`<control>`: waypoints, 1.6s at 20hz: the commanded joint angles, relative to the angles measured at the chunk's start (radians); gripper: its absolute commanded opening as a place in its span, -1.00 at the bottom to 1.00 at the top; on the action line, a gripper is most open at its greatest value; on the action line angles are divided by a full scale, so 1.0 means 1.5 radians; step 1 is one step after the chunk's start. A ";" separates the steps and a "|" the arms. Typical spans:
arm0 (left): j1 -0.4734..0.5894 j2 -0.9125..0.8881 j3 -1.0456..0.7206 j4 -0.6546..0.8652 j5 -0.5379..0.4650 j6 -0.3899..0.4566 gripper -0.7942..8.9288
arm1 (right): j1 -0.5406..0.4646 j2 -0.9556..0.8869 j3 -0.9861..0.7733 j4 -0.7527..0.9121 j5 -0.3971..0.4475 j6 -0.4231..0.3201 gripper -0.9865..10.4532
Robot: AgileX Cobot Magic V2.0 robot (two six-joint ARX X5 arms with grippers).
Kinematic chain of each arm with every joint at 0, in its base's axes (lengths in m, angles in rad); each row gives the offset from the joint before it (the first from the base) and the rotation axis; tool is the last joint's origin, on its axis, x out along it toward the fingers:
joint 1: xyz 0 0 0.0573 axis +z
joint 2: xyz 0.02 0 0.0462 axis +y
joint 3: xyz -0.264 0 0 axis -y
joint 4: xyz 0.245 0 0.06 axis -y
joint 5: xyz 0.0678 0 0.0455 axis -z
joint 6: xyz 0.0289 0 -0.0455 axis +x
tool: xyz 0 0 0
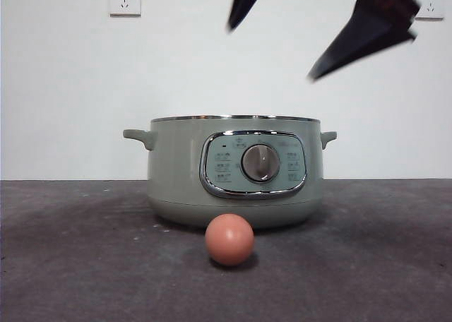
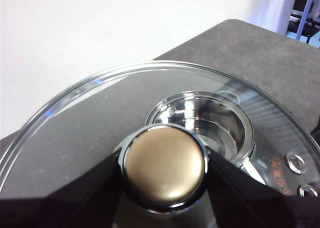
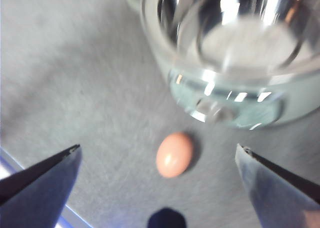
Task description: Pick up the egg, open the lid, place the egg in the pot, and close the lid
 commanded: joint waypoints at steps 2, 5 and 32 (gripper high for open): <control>0.007 -0.064 -0.024 0.019 -0.019 -0.004 -0.85 | 0.060 0.065 -0.036 0.070 0.038 0.086 0.15; 0.007 -0.115 -0.066 -0.009 -0.037 -0.006 -0.85 | 0.080 0.147 -0.035 0.116 0.056 0.113 0.15; 0.007 -0.188 -0.083 -0.031 -0.037 -0.020 -0.85 | 0.083 0.335 -0.035 0.163 0.149 0.157 -0.85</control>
